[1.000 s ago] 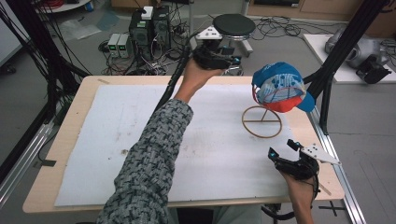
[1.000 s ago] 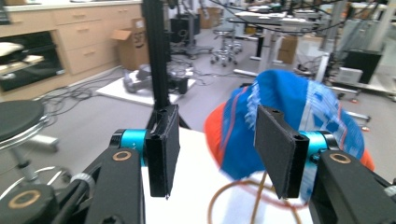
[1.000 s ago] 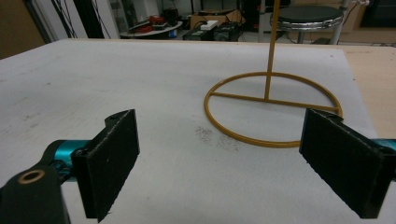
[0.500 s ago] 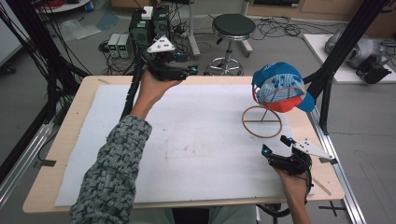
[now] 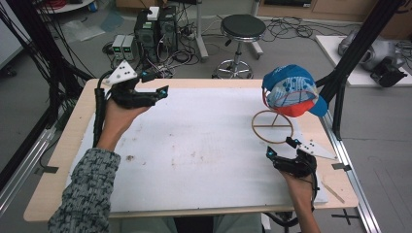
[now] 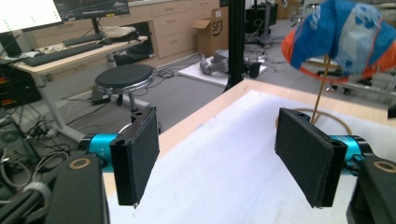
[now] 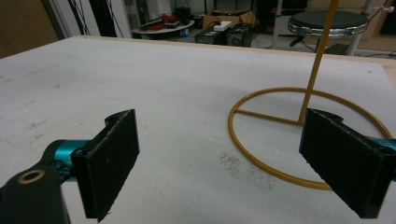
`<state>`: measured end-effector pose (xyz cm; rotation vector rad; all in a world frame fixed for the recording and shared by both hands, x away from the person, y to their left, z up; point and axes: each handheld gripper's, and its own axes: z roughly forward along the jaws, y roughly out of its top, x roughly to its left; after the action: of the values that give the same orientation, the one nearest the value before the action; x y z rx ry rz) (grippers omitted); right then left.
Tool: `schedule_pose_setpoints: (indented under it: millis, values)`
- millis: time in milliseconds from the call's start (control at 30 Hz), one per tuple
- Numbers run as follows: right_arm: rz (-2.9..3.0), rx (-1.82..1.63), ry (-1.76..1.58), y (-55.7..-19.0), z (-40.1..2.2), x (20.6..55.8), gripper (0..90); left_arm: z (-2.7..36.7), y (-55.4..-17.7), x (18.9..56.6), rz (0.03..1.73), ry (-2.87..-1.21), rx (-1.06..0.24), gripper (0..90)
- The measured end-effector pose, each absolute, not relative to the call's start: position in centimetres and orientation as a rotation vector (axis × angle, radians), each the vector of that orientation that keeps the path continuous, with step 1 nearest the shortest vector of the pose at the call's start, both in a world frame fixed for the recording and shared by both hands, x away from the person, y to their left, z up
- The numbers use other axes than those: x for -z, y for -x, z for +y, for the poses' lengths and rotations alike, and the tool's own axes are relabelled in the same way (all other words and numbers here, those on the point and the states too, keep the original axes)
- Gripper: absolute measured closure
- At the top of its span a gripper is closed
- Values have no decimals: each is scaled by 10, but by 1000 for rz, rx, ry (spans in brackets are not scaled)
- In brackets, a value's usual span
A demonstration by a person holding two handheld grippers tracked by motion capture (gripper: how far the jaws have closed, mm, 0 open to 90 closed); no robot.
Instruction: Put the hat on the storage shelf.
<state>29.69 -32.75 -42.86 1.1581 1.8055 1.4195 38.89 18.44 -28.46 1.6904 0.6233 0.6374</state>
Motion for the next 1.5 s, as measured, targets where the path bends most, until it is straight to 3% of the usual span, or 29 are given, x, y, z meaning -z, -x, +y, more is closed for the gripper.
schedule_pose_setpoints:
  millis: [500,867,1500]
  values:
    - [1811,-1406,-1155,-297,-325,428,112,234,-313,347,721,-1607,-712,258]
    - [1811,-1401,-1156,-297,-325,428,112,250,-270,388,791,-1561,-688,250]
    - [1813,-1397,-1160,-295,-324,428,112,256,-252,427,843,-1558,-692,241]
